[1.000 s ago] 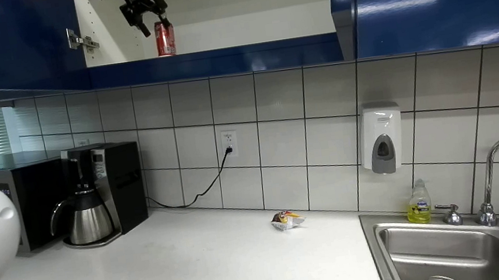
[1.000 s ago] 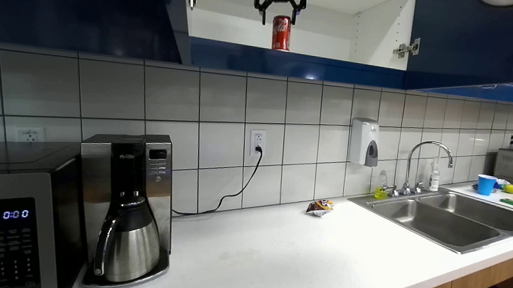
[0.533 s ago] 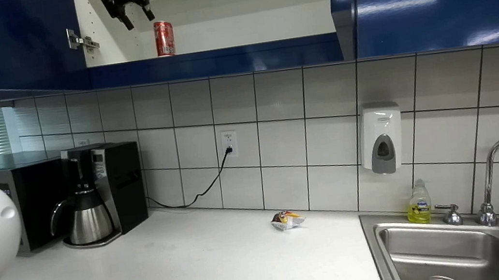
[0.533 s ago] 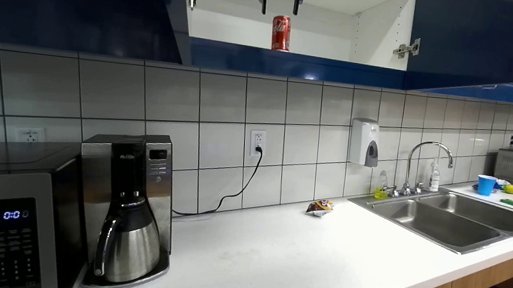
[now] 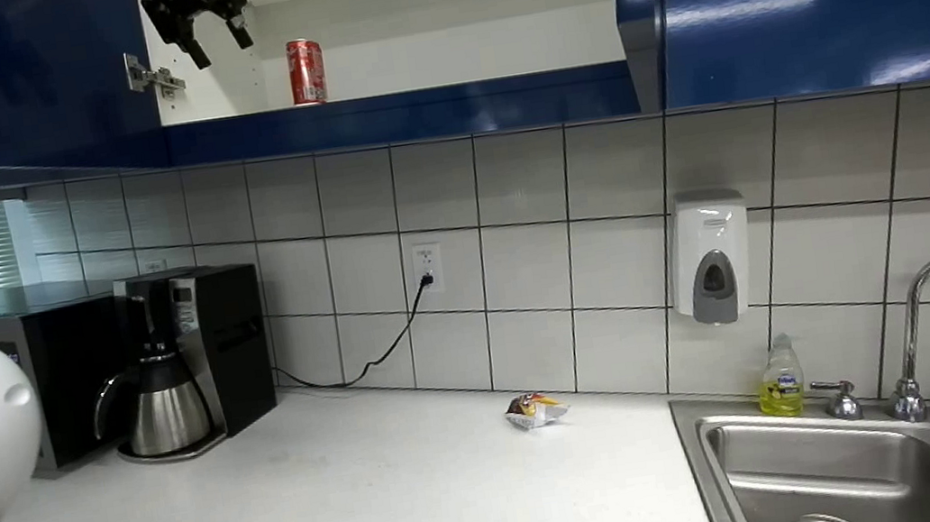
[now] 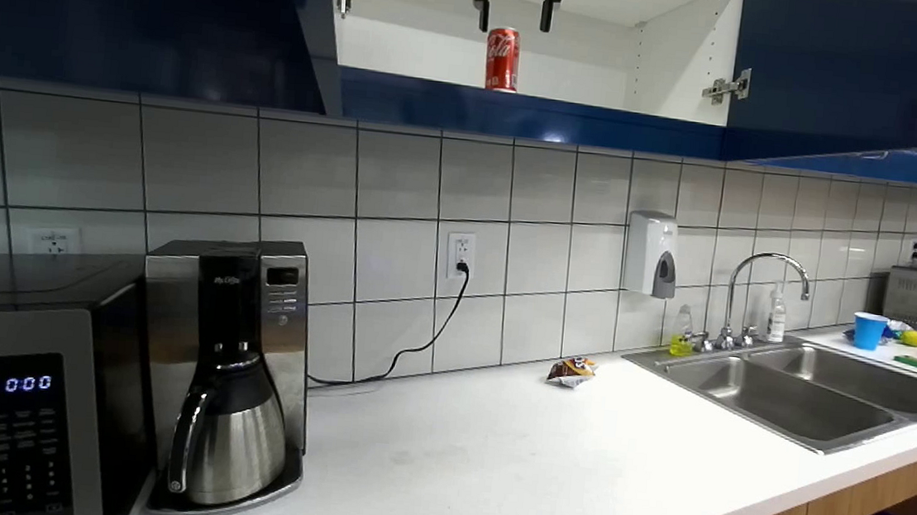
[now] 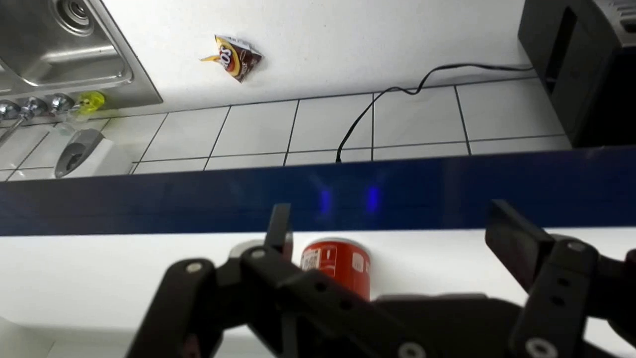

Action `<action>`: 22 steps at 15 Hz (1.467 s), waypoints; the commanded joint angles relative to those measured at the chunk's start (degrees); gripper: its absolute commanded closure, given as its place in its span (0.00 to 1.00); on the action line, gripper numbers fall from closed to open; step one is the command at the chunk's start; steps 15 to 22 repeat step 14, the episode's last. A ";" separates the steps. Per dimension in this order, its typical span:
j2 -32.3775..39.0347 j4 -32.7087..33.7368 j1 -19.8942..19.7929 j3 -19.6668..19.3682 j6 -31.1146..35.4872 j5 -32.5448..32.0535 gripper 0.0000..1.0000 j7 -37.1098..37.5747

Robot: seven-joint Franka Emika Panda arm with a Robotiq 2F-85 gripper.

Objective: Put the can in the top cabinet

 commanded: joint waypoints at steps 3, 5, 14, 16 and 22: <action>-3.85 -6.07 -0.70 1.16 0.11 1.04 0.00 -0.22; -4.87 -7.52 -0.80 1.19 0.38 1.11 0.00 -0.26; -5.05 -8.02 -0.83 1.12 0.66 1.13 0.00 -0.27; -5.05 -8.02 -0.83 1.12 0.66 1.13 0.00 -0.27; -5.05 -8.02 -0.83 1.12 0.66 1.13 0.00 -0.27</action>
